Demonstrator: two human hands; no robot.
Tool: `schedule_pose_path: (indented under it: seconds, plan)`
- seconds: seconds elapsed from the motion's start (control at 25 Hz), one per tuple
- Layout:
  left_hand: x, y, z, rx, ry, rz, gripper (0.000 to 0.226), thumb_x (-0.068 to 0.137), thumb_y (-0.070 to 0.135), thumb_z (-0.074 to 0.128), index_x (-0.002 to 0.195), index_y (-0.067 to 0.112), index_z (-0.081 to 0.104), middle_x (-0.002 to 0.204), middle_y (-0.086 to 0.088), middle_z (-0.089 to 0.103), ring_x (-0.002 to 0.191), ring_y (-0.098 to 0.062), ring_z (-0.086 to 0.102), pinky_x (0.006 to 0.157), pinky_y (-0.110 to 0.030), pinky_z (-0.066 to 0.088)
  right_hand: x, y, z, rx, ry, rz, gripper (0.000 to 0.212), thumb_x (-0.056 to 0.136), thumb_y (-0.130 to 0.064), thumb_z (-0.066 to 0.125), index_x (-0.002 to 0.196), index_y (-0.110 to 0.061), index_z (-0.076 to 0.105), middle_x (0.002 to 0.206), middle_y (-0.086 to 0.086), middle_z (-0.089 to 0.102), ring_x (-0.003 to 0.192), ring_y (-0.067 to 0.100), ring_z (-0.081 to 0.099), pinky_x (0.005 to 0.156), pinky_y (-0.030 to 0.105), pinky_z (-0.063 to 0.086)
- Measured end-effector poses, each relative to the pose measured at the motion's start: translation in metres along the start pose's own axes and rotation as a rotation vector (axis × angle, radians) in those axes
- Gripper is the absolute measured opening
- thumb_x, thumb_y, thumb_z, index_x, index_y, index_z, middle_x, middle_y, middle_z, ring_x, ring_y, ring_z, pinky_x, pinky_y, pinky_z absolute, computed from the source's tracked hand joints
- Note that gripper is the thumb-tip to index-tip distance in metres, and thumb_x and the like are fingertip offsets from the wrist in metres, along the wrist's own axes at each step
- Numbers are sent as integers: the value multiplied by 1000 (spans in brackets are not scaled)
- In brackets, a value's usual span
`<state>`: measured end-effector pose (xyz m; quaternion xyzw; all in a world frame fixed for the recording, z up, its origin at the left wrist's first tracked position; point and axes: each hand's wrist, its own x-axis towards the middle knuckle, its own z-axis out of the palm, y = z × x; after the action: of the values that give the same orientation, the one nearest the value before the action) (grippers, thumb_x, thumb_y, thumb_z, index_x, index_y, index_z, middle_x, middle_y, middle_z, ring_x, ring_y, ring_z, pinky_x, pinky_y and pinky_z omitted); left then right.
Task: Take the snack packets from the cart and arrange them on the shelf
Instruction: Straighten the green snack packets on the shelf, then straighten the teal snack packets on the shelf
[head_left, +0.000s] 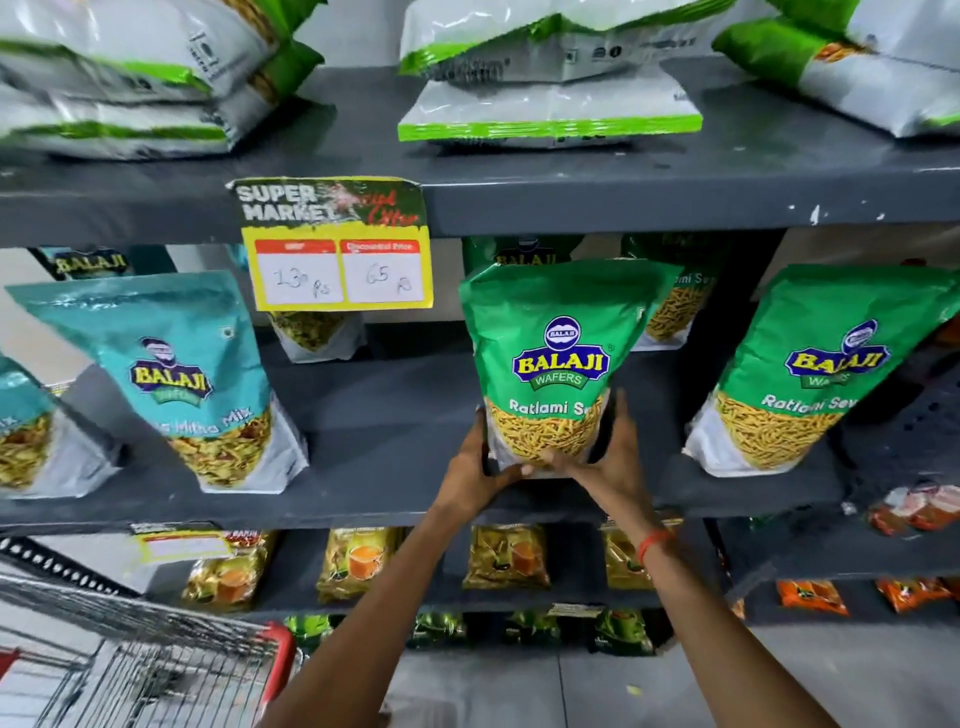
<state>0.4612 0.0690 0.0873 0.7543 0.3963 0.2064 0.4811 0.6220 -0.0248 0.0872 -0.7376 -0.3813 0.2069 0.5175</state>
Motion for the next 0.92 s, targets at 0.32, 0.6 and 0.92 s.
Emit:
schedule_pose_path:
  seconds: [0.32,0.6,0.92]
  plan:
    - [-74,-17,-83,245,541,401,91,87,40,53,144,25,-16,156,10,-18,147,-14,-1,121,-31,6,-62,-71,119,-177,267,-513,79,80,-40,66,140,-3,30,144,13,37,138,19,30,117,29,26]
    - [-86,-137,-261,33,411,-51,122,63,26,84,147,11,-4,154,-8,26,136,-10,26,106,-29,34,-52,-103,273,31,-456,28,109,65,-24,83,147,-18,12,156,3,21,143,19,22,110,26,25]
    - [-64,-173,-273,-21,255,-117,97,53,53,81,133,16,40,131,-8,58,121,-24,54,100,-40,47,-44,-102,299,154,-482,93,108,47,-47,86,139,-29,33,141,-1,50,129,17,47,105,40,44]
